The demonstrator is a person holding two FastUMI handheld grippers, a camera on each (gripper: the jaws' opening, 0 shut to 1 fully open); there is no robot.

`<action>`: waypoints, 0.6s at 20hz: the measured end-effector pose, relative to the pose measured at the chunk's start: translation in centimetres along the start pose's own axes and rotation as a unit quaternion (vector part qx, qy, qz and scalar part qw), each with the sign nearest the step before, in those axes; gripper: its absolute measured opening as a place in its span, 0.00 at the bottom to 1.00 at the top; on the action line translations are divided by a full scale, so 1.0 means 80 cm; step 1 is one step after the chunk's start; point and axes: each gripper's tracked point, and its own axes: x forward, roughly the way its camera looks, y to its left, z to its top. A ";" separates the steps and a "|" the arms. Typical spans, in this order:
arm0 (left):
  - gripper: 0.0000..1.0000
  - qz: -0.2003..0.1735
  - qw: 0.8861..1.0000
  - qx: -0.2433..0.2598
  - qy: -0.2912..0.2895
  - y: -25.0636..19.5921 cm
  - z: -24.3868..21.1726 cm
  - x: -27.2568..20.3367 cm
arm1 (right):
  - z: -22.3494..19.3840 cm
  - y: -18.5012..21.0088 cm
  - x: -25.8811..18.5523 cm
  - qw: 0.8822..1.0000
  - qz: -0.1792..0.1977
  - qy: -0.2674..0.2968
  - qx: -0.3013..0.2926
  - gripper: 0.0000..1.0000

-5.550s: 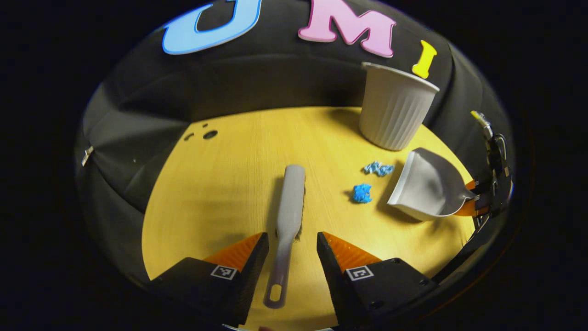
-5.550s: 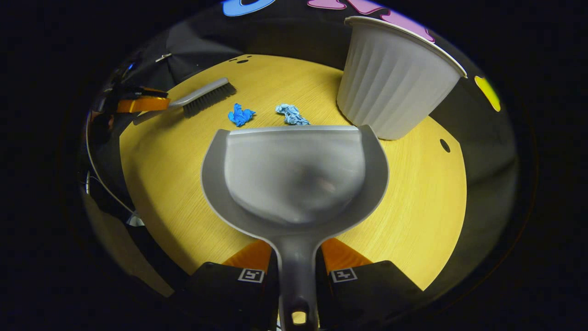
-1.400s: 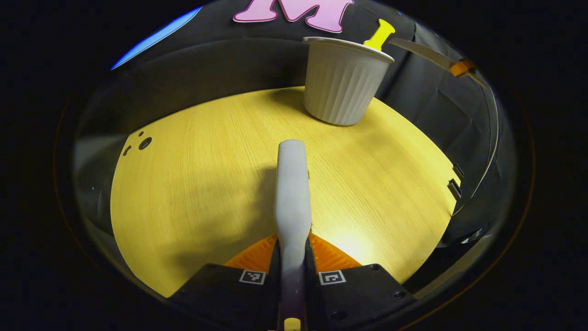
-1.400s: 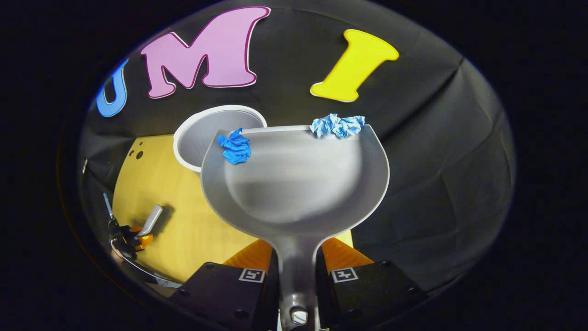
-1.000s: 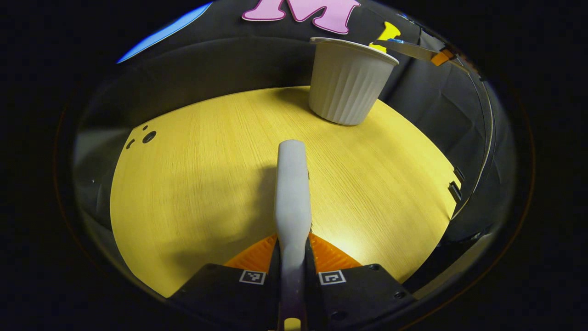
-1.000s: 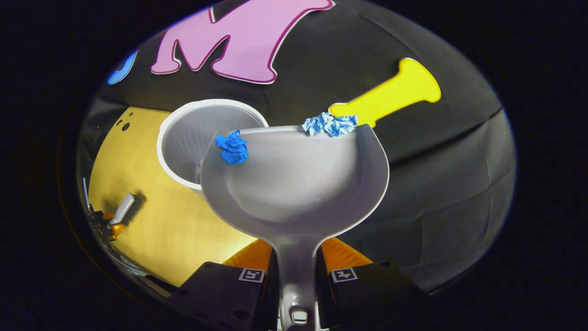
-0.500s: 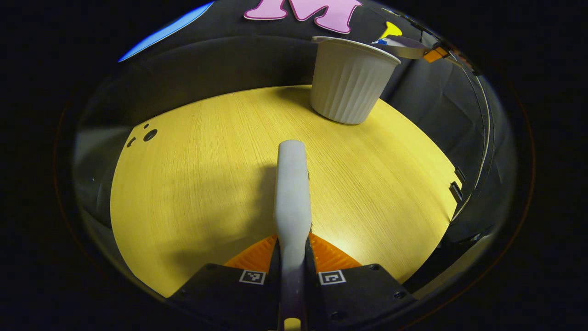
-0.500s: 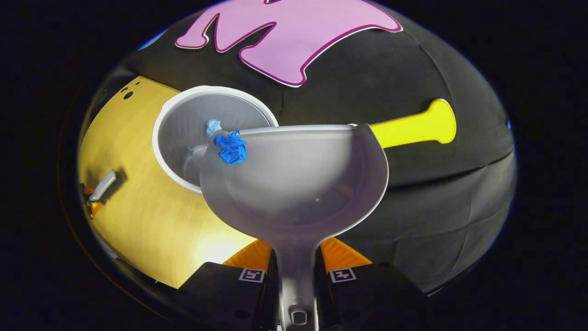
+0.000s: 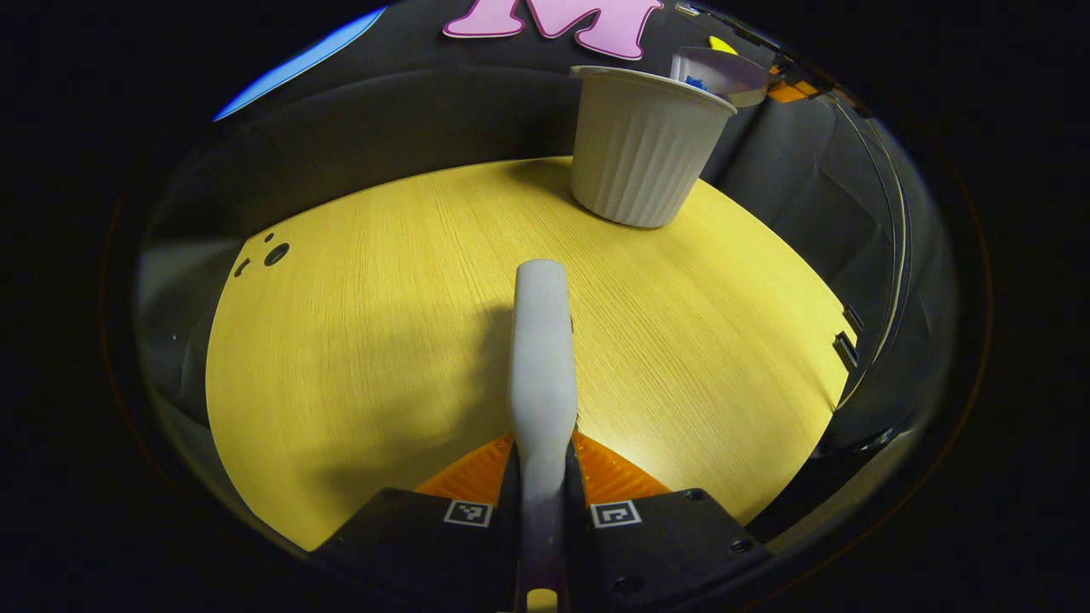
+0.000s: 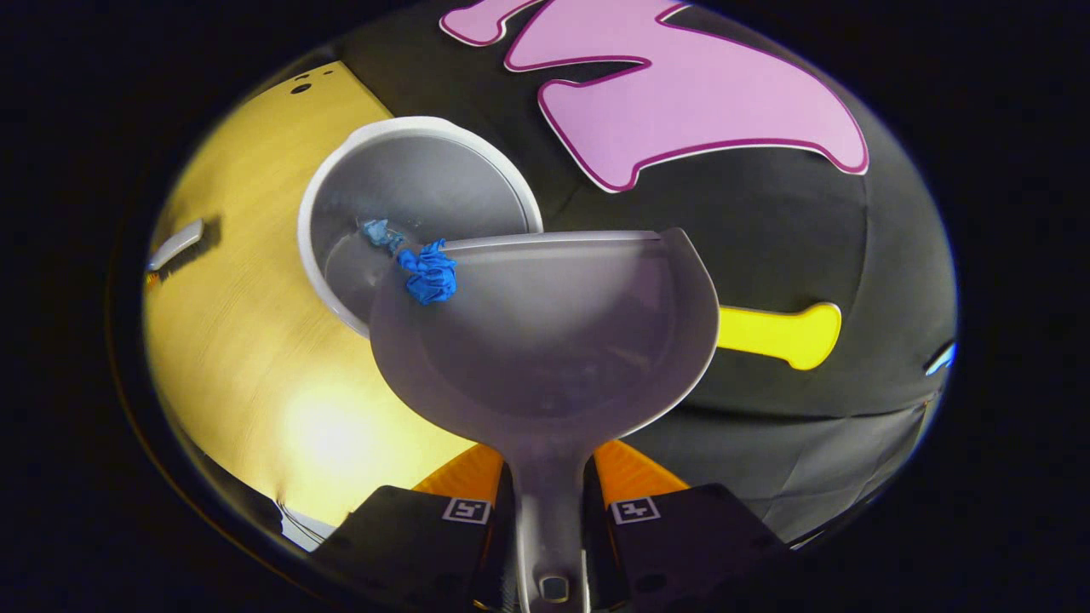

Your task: Pick up the small broom and dustpan from the desktop, sweep the trash into the dustpan with the broom, and then empty the trash into the garbage bin.

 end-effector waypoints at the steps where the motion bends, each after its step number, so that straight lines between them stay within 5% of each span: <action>1: 0.28 -0.001 1.000 -0.002 0.000 0.000 -0.001 -0.001 | 0.001 -0.001 0.001 1.000 0.000 0.005 -0.012 0.36; 12: 0.31 0.006 1.000 -0.012 0.000 0.002 -0.013 -0.004 | 0.039 -0.002 -0.001 0.991 -0.021 0.007 -0.133 0.36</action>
